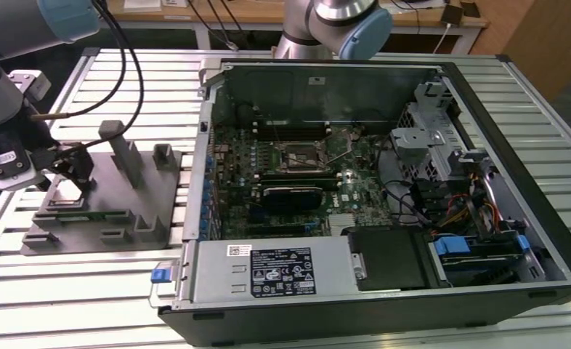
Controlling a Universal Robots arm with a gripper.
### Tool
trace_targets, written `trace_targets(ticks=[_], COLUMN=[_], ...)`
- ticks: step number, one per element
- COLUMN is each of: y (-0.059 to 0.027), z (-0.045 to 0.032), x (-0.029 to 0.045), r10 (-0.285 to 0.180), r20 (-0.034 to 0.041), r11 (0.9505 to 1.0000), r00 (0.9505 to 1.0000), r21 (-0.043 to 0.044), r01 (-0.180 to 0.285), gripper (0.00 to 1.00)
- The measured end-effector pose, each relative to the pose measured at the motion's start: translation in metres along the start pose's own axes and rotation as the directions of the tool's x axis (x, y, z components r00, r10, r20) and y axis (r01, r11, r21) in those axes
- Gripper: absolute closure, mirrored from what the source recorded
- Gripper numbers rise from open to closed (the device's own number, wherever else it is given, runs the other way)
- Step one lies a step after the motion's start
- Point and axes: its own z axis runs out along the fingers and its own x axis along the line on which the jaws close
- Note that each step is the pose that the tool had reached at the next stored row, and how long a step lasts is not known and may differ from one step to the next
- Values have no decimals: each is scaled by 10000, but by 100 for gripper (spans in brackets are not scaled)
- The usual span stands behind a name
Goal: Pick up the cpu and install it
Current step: 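Pick up the cpu and move it towards the insertion slot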
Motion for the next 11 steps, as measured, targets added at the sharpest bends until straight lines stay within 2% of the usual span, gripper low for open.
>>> trace_targets(ticks=[11], y=[-4], z=[82], x=[0], r10=[-404], r20=[-18], r11=[9992], r00=[9992], r21=[-10], r01=[404], gripper=[29])
